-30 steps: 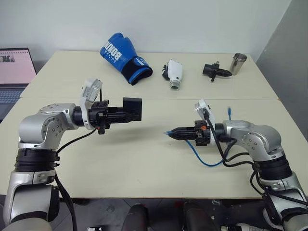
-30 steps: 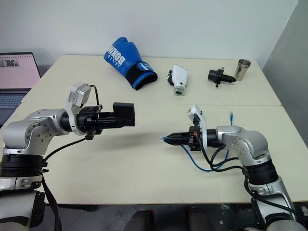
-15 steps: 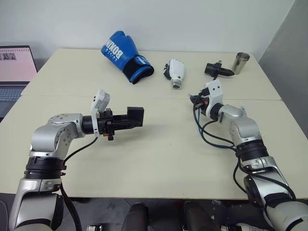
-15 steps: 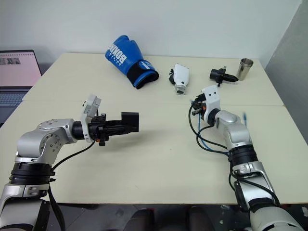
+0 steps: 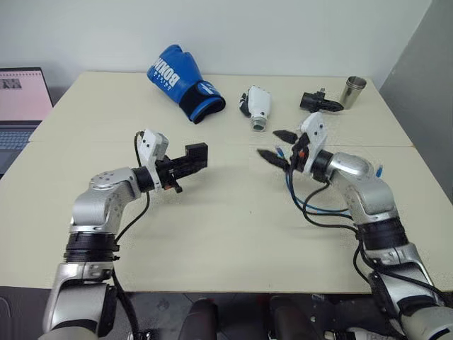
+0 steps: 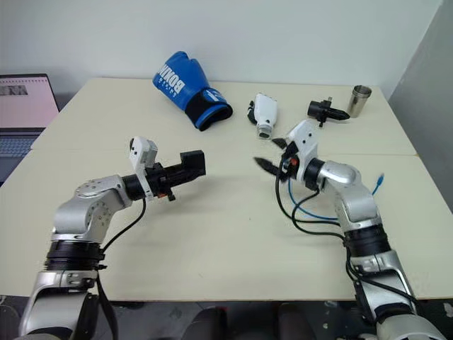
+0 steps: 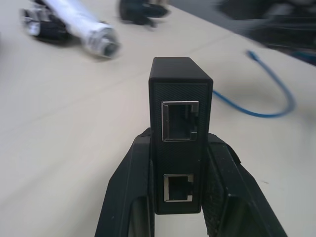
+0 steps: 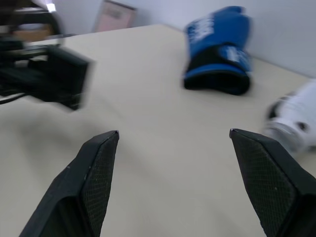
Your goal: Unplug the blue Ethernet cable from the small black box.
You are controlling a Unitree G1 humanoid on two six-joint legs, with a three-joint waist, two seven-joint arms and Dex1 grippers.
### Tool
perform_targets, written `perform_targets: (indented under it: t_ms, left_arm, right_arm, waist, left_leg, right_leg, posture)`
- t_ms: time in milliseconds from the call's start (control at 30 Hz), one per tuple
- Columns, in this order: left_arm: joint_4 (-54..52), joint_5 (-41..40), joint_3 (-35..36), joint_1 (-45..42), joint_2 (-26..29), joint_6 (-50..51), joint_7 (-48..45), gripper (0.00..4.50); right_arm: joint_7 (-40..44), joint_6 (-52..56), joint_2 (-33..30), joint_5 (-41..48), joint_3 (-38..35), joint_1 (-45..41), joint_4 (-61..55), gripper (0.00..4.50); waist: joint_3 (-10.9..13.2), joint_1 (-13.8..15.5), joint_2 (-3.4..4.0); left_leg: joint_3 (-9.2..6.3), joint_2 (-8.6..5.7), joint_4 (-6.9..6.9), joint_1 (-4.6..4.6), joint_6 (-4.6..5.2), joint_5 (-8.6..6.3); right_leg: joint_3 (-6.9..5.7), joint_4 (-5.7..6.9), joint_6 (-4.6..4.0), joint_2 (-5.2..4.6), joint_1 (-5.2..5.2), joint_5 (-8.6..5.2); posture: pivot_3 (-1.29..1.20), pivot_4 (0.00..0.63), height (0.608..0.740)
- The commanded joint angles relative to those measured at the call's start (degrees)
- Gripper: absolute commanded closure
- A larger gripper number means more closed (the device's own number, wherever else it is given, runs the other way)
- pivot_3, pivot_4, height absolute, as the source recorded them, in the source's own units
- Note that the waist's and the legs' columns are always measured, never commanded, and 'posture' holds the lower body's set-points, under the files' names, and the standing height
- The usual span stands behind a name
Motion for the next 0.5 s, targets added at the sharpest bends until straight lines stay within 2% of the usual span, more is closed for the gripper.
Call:
perform_targets:
  t_ms: [33,267,467,500]
  left_arm:
    - [6.4,4.3,2.3,-0.6,-1.6,-8.9,6.9,3.70]
    - [16.3,9.2,1.7,1.5,-4.2,-17.6,12.6,3.70]
    - [17.7,8.7,2.3,3.1,-4.8,-16.5,13.0,3.70]
    - [17.3,8.2,2.6,3.4,-5.0,-15.6,13.2,3.00]
  right_arm:
    - [1.4,2.6,-0.4,0.6,2.0,0.9,-7.3,0.82]
    - [2.0,2.5,-1.0,-2.5,4.8,1.5,-8.2,0.82]
    - [2.1,2.7,-1.2,-3.2,5.2,2.1,-9.0,0.82]
    - [2.2,2.7,-1.2,-3.3,5.3,2.1,-9.1,0.82]
  waist:
    - [0.0,-0.1,0.00]
    - [0.0,0.2,-0.02]
    - [0.0,0.1,-0.03]
    - [0.0,0.0,-0.03]
  left_leg:
    - [0.00,0.01,0.02,0.02,0.00,0.00]
    - [-0.02,-0.05,0.03,-0.03,0.00,0.00]
    - [-0.02,-0.05,0.03,0.02,-0.01,0.00]
    - [-0.02,-0.05,0.02,0.06,-0.01,0.00]
  right_leg:
    - [0.01,0.06,0.00,0.00,0.00,0.00]
    - [-0.03,0.02,0.01,-0.02,0.00,0.00]
    - [-0.03,0.06,0.00,-0.04,0.02,0.01]
    - [-0.03,0.07,0.00,-0.03,0.04,0.01]
  posture:
    - [0.00,0.150,0.740]
    - [0.00,0.150,0.740]
    - [0.00,0.150,0.740]
    - [0.00,0.150,0.740]
